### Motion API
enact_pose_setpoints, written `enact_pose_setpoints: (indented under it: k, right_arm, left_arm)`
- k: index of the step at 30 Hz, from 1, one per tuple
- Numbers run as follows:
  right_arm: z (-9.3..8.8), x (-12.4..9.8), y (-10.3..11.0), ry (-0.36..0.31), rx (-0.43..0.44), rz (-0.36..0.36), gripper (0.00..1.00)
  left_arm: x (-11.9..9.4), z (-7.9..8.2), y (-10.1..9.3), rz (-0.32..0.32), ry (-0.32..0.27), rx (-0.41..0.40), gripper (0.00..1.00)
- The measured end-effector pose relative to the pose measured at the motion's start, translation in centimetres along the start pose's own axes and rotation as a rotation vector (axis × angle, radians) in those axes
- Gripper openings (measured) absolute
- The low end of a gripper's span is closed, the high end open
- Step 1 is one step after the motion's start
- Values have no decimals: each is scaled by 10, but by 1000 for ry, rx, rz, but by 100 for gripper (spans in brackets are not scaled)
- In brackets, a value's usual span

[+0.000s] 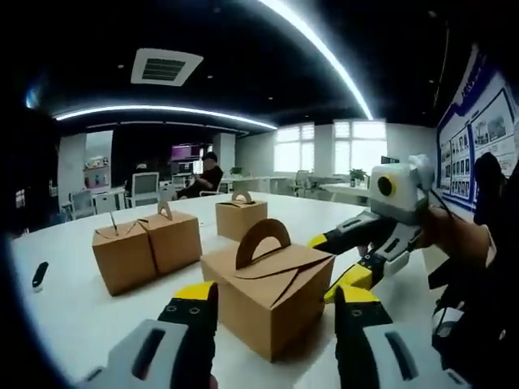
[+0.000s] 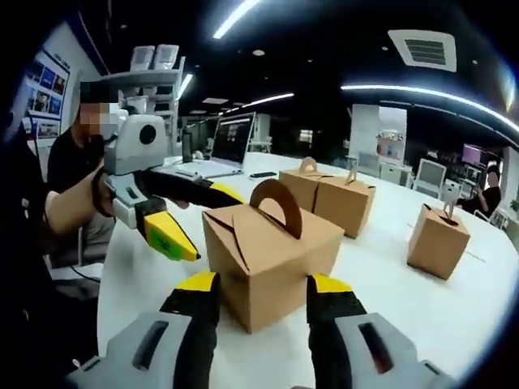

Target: Pick up one paper box from the group, open the paper box, and remove the item inside

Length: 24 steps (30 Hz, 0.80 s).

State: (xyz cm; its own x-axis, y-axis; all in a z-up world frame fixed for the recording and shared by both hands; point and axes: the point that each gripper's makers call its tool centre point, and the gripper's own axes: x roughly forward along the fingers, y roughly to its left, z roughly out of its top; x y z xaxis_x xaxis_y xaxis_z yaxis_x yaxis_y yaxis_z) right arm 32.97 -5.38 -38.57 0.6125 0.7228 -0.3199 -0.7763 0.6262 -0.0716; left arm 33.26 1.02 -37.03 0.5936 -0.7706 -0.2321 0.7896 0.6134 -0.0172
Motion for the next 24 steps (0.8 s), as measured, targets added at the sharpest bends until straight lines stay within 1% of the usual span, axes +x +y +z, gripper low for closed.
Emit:
enact_pose_setpoints:
  k: [3, 6, 8, 10, 12, 14, 15, 16, 18, 21, 23, 24]
  right_arm:
    - [3, -10, 1, -21, 9, 12, 46]
    - [3, -27, -1, -30, 28, 10, 47]
    - [3, -37, -3, -31, 34, 3, 48]
    - [2, -54, -7, -31, 36, -12, 49]
    - [1, -69, -13, -30, 46, -26, 50]
    - [1, -85, -17, -30, 69, -39, 51]
    - [1, -93, -20, -28, 80, -48, 52]
    - [1, -101, -23, -26, 87, -59, 53]
    - [0, -112, -25, -21, 92, -70, 53]
    - [-3, -126, -26, -2, 112, -84, 54]
    - [-5, -135, -22, 20, 99, -88, 56]
    - [-5, -139, -20, 28, 95, -87, 56]
  left_arm:
    - [-14, 1, 5, 20, -6, 8, 61]
    - [-36, -2, 10, 46, 4, 19, 63]
    - [-55, -10, 13, 45, 33, 47, 65]
    - [-71, -16, 17, 45, 59, 40, 66]
    - [-85, -17, 19, 45, 70, 26, 66]
    - [-101, -20, 19, 47, 107, -7, 66]
    - [-109, -20, 19, 51, 120, -7, 66]
    - [-118, -19, 20, 65, 133, 10, 66]
    - [-127, -16, 18, 78, 135, 23, 66]
    - [-138, -10, 21, 108, 131, 7, 66]
    - [-143, -9, 26, 142, 141, 9, 65]
    - [-147, -10, 29, 164, 157, 7, 65]
